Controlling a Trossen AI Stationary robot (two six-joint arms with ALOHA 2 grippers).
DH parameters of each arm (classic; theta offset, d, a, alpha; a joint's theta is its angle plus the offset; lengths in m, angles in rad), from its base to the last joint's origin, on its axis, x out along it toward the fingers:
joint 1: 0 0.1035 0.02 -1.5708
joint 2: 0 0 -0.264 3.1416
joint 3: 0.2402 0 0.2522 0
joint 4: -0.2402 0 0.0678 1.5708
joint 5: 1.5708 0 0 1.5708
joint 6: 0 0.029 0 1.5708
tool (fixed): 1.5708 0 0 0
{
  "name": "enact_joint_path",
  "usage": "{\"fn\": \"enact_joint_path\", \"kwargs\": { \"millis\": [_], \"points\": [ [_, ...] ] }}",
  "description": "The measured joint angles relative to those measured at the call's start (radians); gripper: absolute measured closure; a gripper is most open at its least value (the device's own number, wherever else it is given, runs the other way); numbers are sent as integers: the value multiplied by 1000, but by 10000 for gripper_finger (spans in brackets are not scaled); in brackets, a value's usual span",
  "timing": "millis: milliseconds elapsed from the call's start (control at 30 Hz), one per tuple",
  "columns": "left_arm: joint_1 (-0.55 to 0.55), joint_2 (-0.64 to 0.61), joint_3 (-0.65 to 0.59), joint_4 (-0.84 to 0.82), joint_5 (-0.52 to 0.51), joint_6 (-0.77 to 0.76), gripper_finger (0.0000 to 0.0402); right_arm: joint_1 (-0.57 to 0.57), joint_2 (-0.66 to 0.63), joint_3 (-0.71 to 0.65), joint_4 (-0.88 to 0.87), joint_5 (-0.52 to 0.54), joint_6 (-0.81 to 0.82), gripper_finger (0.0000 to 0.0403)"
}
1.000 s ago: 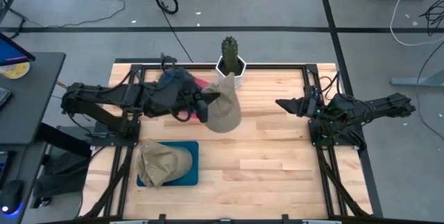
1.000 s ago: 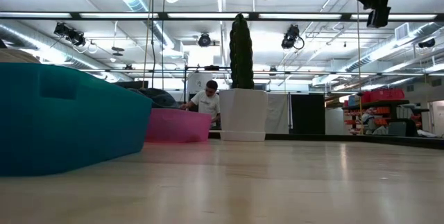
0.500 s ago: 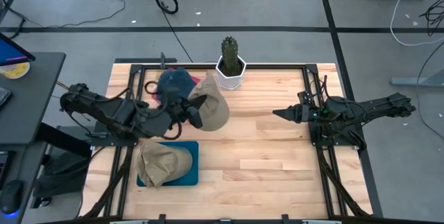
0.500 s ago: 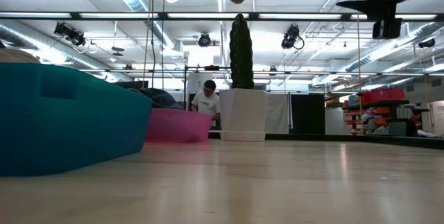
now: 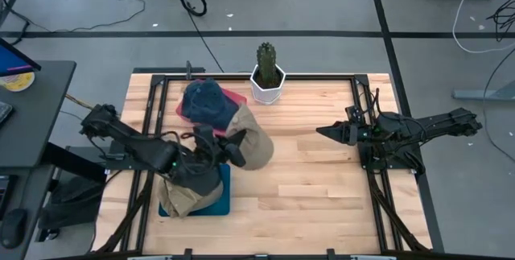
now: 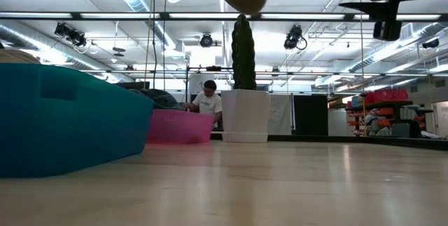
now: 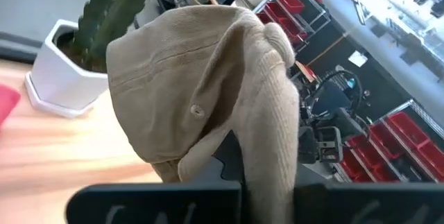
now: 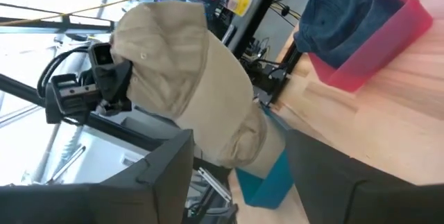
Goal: Pick & Place hat
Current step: Put the brown cap into the blue bin
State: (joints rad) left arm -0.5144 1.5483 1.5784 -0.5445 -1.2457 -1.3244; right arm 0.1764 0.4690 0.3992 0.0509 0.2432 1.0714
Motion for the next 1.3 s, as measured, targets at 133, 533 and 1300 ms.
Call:
{"fn": "enact_joint_path", "kwargs": {
  "millis": [133,533,1300],
  "points": [
    [0,36,0,-1,-6,-82,399,0,0,0,-1,1,-25,172],
    [-32,77,0,-1,-105,-165,399,0,0,0,-3,2,-62,172],
    [-105,115,0,-241,-143,-479,399,0,0,1,8,2,-88,172]
  ]
}}
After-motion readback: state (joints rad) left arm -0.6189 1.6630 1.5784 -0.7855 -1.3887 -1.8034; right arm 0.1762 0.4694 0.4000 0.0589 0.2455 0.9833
